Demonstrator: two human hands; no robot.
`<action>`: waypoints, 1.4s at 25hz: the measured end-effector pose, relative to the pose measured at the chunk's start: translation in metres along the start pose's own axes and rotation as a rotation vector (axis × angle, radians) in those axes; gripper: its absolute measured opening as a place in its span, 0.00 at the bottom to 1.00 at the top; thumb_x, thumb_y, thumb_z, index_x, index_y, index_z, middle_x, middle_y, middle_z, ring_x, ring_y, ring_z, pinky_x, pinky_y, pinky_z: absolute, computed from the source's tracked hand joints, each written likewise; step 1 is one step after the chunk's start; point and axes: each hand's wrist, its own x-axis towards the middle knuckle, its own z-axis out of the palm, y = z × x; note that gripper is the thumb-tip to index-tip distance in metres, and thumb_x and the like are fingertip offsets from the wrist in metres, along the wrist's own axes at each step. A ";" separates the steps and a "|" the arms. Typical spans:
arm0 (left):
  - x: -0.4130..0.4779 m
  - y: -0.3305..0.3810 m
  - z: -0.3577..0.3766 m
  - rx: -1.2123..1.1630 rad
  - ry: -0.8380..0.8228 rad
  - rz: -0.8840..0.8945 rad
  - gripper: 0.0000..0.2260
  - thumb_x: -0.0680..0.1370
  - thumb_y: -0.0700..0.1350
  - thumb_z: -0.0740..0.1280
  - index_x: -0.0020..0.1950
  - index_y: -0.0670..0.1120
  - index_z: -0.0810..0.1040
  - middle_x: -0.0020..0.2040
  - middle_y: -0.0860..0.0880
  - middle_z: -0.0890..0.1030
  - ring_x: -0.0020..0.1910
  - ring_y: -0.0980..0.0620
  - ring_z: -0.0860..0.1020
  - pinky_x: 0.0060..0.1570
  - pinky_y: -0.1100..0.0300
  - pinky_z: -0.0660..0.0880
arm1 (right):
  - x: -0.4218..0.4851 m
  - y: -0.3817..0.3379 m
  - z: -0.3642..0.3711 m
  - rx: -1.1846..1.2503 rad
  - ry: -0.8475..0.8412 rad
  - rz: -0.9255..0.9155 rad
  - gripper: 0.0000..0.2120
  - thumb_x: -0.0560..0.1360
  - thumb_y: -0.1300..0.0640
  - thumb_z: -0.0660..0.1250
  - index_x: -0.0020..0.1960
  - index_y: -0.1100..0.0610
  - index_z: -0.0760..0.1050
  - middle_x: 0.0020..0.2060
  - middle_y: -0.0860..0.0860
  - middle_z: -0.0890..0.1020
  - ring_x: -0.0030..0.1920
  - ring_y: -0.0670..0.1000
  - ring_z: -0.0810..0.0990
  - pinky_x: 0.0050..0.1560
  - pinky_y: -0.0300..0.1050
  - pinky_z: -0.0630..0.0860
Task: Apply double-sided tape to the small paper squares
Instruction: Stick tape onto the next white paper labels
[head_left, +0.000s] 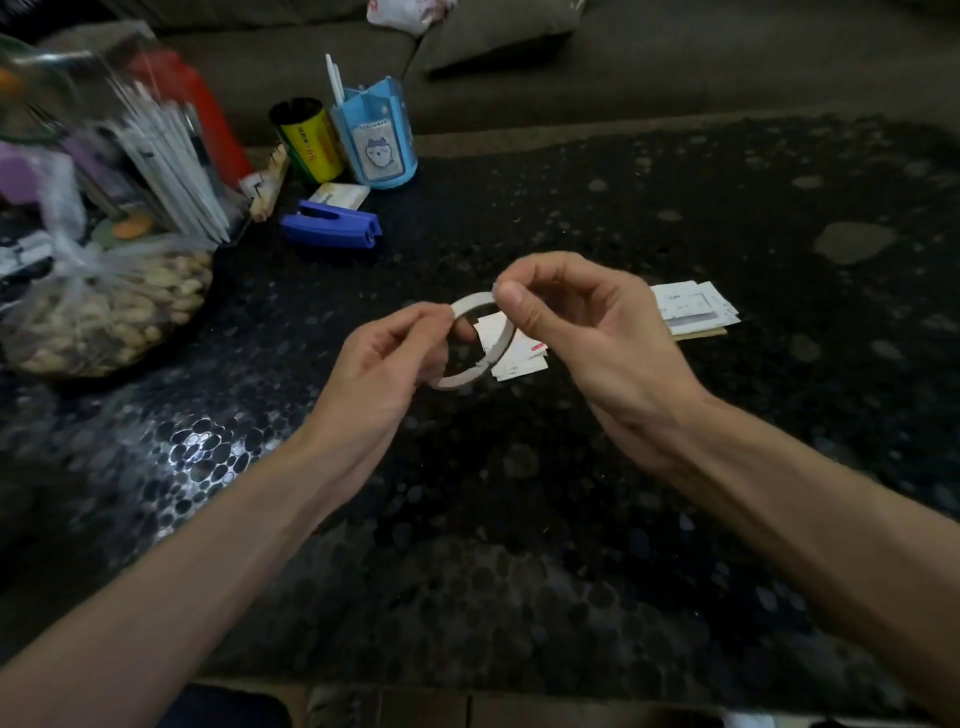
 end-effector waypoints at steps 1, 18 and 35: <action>0.001 0.000 -0.001 -0.060 0.003 -0.019 0.16 0.86 0.48 0.61 0.46 0.48 0.85 0.34 0.51 0.63 0.36 0.55 0.64 0.41 0.63 0.70 | 0.000 0.000 -0.004 -0.014 -0.030 -0.001 0.09 0.78 0.61 0.75 0.56 0.52 0.84 0.56 0.48 0.84 0.56 0.43 0.83 0.57 0.41 0.79; -0.010 0.009 0.007 -0.527 -0.392 -0.207 0.12 0.83 0.49 0.63 0.52 0.46 0.84 0.25 0.57 0.64 0.23 0.60 0.58 0.27 0.62 0.54 | -0.002 0.014 0.004 0.061 0.006 0.099 0.13 0.76 0.66 0.75 0.59 0.58 0.84 0.52 0.59 0.87 0.50 0.44 0.84 0.53 0.37 0.79; -0.006 0.008 0.009 0.154 0.182 0.090 0.07 0.75 0.51 0.76 0.51 0.51 0.89 0.42 0.32 0.82 0.35 0.39 0.79 0.40 0.52 0.82 | -0.011 0.011 0.004 0.044 0.050 0.142 0.10 0.82 0.56 0.68 0.60 0.55 0.86 0.51 0.45 0.88 0.48 0.39 0.82 0.49 0.32 0.76</action>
